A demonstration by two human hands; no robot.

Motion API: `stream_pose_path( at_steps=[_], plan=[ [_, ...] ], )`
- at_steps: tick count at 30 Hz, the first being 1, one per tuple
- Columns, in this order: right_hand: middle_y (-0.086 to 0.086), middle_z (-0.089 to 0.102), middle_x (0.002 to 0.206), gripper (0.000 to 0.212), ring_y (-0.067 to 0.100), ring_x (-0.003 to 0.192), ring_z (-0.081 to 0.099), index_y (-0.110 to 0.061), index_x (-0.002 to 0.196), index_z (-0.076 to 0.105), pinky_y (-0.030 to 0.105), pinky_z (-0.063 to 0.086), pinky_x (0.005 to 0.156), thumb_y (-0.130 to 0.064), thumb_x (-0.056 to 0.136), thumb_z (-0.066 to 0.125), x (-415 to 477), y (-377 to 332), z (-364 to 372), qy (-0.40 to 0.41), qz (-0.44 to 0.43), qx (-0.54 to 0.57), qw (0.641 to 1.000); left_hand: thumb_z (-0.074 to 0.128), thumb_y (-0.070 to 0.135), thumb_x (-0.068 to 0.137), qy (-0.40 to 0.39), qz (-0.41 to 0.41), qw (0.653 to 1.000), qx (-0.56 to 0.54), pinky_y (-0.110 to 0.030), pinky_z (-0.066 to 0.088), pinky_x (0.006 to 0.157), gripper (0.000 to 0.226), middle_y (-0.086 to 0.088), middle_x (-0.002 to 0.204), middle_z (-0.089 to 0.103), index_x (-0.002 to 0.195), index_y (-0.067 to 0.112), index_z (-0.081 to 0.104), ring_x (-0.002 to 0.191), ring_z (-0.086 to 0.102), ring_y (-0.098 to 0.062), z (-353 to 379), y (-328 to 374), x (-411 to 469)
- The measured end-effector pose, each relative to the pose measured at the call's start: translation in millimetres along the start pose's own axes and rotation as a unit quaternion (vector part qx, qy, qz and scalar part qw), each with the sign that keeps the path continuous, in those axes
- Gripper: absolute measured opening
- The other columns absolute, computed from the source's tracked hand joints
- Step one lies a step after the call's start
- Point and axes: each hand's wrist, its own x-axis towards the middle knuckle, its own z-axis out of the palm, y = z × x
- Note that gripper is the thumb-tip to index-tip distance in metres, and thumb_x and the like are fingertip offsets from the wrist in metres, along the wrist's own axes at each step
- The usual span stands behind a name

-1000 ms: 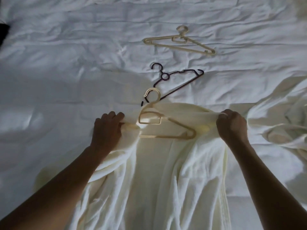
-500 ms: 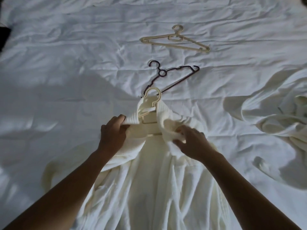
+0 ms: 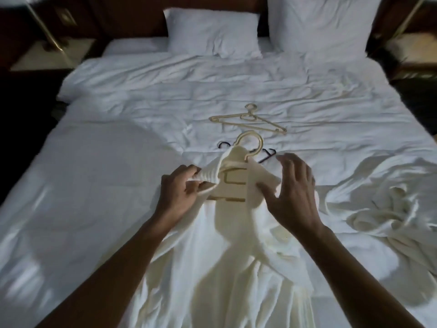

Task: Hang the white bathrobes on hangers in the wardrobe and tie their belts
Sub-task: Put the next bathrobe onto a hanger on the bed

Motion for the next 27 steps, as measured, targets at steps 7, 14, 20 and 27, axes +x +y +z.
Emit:
stream_pose_path(
  at_steps=[7,14,20,27],
  plan=[
    [0.007,0.064,0.085,0.014,0.04,0.083,0.062,-0.021,0.093,0.039,0.037,0.037,0.061,-0.023,0.099,0.052,84.7,-52.7,-129.4,-0.035,-0.038,0.02,0.998,0.059,0.028,0.086,0.069,0.08,0.994,-0.001,-0.035,0.054,0.081,0.025,0.005,0.1,0.07,0.107,0.022,0.071,0.091,0.068,-0.019,-119.5,106.1,62.6],
    [0.011,0.071,0.097,0.013,0.041,0.086,0.062,-0.019,0.101,0.053,0.037,0.041,0.065,-0.031,0.096,0.053,139.6,-152.9,-299.0,0.127,-0.116,0.024,0.985,0.063,0.012,0.088,0.225,0.157,0.958,0.086,-0.048,0.052,0.081,0.023,-0.006,0.103,0.063,0.11,0.02,0.067,0.095,0.062,-0.033,-266.6,223.7,102.8],
    [0.014,0.066,0.088,0.019,0.041,0.083,0.06,-0.012,0.102,0.054,0.038,0.035,0.066,-0.031,0.098,0.051,148.7,-234.9,-391.5,0.211,-0.179,0.01,0.961,0.057,0.023,0.095,0.316,0.147,0.921,0.173,-0.045,0.044,0.085,0.02,-0.011,0.113,0.064,0.113,0.014,0.062,0.105,0.057,-0.034,-376.6,285.0,90.7],
    [0.015,0.068,0.095,0.019,0.037,0.08,0.055,-0.013,0.103,0.053,0.037,0.033,0.066,-0.032,0.099,0.05,131.2,-335.2,-426.7,0.259,-0.222,0.014,0.94,0.053,0.041,0.097,0.344,0.104,0.921,0.152,-0.049,0.048,0.085,0.018,-0.006,0.107,0.061,0.101,0.023,0.054,0.1,0.056,-0.033,-479.2,281.9,50.5]
  ],
)
